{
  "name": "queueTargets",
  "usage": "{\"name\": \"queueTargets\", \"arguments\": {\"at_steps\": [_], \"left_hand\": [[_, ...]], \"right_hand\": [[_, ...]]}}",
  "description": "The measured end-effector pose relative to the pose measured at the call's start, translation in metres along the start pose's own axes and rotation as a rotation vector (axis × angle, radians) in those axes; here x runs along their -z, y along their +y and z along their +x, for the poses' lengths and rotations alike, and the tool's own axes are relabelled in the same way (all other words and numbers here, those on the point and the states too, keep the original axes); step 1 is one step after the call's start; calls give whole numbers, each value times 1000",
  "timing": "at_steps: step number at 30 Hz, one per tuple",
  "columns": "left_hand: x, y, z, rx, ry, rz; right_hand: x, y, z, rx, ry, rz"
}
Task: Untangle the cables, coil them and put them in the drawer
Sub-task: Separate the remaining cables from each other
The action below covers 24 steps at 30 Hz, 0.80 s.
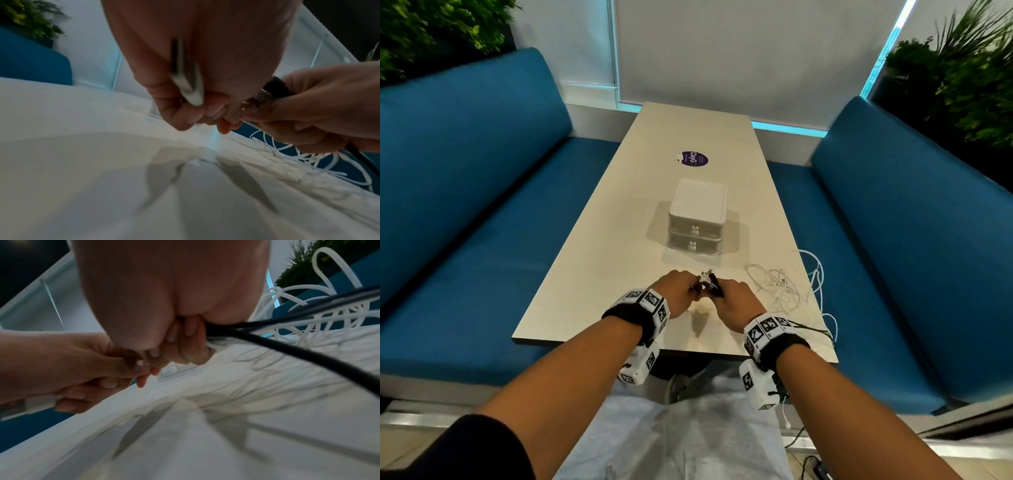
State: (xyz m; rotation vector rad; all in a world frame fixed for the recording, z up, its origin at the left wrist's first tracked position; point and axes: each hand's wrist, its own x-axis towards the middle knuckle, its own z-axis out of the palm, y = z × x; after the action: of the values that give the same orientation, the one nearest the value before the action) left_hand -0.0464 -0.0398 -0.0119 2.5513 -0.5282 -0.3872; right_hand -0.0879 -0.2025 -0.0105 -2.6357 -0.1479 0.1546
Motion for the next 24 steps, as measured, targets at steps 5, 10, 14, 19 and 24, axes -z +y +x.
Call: {"name": "queueTargets", "arguments": {"at_steps": [5, 10, 14, 19, 24], "left_hand": [[6, -14, -3, -30, 11, 35], [15, -5, -1, -63, 166, -46], [16, 22, -1, -198, 252, -232], [10, 33, -5, -226, 236, -63], [16, 35, -6, -125, 416, 223]], "right_hand": [[8, 28, 0, -219, 18, -203], [20, 34, -5, -189, 106, -219], [18, 12, -4, -46, 82, -76], [25, -16, -1, 4, 5, 20], [29, -25, 2, 24, -57, 79]]}}
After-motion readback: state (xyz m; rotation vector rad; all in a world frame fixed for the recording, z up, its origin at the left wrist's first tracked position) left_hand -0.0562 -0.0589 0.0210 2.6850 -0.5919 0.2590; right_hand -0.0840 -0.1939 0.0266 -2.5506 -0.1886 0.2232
